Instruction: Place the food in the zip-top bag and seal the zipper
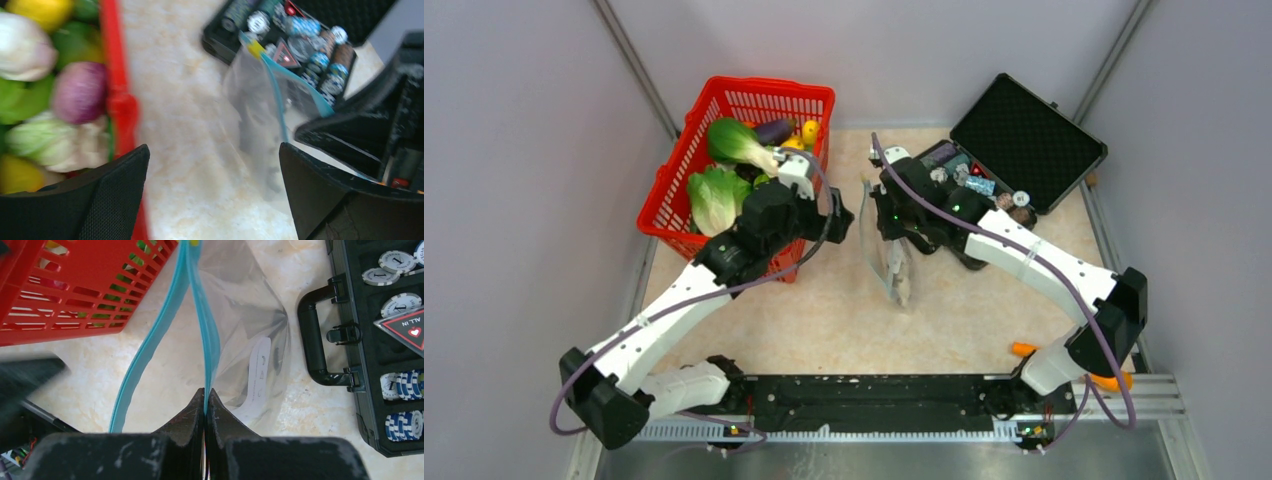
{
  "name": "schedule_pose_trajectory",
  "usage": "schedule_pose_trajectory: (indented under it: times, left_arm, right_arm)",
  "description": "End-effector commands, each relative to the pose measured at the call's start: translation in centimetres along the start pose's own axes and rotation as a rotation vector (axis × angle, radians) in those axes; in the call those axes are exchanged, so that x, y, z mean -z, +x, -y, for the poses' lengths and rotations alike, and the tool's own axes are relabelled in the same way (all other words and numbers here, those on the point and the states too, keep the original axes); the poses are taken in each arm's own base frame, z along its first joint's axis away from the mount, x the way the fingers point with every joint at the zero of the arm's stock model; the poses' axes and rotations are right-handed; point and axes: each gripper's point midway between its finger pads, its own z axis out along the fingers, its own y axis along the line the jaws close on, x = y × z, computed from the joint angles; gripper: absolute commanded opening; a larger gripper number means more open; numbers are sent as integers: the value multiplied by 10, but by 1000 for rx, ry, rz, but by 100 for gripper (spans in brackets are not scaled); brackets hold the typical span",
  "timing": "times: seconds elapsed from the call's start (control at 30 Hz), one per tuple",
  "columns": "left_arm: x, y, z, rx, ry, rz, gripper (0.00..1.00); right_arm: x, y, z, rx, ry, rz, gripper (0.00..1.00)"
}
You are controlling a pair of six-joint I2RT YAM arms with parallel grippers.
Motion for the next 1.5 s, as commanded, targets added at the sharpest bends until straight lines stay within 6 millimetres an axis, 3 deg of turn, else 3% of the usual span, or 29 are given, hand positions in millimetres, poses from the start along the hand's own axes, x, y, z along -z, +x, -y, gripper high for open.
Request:
schedule_pose_trajectory:
  times: [0.0, 0.1, 0.27, 0.47, 0.63, 0.7, 0.9, 1.2, 1.37, 1.47]
  left_arm:
    - [26, -53, -33, -9, -89, 143, 99]
    - [34, -69, -49, 12, -95, 173, 99]
    - [38, -76, -48, 7, -68, 181, 99]
    - [31, -69, -104, 34, -273, 129, 99]
    - [21, -52, -142, 104, -333, 52, 99]
    - [12, -41, -143, 117, -303, 6, 97]
    - [-6, -5, -155, 138, -315, -135, 73]
    - [-6, 16, -196, 114, -519, -195, 73]
    - [-9, 32, -203, 117, -538, -280, 60]
    - [-9, 41, -213, 112, -585, -295, 59]
  right_arm:
    - [2, -15, -7, -41, -42, 61, 0]
    - [2, -13, -8, -49, -47, 64, 0]
    - [1, -11, -11, -63, -72, 68, 0]
    - [1, -10, -15, -74, -98, 69, 0]
    - [4, -8, -14, -75, -100, 68, 0]
    - [5, -7, -14, -78, -102, 71, 0]
    - [5, -5, -13, -78, -102, 67, 0]
    - [7, -6, -16, -83, -116, 70, 0]
    - [8, -6, -15, -84, -115, 71, 0]
    - [9, -6, -16, -85, -117, 73, 0]
